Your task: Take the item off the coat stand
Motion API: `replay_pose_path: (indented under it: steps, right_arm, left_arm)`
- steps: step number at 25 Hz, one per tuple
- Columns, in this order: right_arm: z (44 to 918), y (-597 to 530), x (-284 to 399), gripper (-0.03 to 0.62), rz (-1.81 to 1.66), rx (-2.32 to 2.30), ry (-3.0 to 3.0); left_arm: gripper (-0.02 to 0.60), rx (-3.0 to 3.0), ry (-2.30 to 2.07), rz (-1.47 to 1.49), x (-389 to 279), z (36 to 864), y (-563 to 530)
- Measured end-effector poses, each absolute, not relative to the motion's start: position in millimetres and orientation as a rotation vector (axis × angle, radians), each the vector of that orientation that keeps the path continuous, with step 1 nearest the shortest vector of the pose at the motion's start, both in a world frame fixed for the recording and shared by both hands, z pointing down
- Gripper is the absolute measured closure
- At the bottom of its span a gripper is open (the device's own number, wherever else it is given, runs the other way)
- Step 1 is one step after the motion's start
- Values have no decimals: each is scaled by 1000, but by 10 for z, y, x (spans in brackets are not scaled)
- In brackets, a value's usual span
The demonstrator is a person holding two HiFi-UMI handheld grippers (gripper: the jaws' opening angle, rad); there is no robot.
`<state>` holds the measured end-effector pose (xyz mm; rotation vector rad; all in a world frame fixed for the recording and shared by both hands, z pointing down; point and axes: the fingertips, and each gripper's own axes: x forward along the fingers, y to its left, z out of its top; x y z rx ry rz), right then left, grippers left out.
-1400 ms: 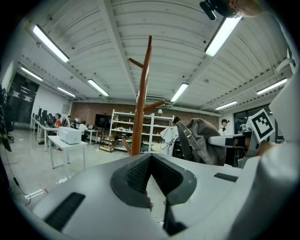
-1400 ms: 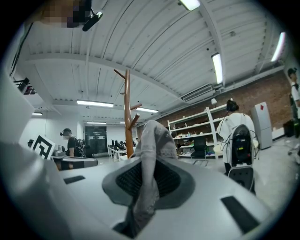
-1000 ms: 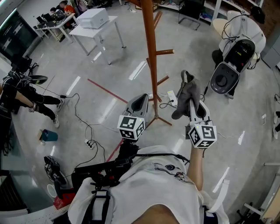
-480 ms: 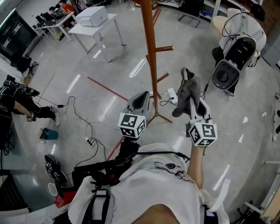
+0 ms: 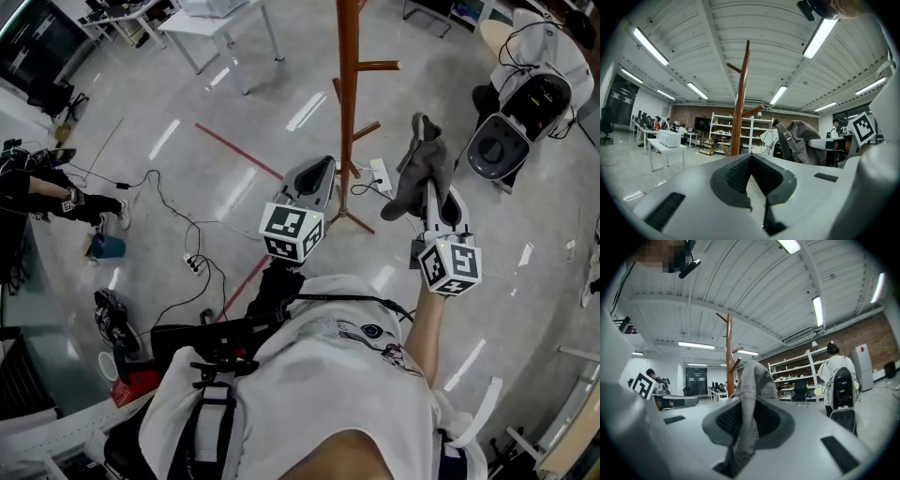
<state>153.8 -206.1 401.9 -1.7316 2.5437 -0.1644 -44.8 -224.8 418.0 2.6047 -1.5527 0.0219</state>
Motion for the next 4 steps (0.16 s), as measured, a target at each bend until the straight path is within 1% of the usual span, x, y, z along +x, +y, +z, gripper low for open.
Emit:
replay_pose_path:
  steps: [4]
  right_arm:
    - [3903,-2117,1636,540,-137,-1737,2517]
  left_arm:
    - [588,2632,-1553,11,-375,4057,-2315]
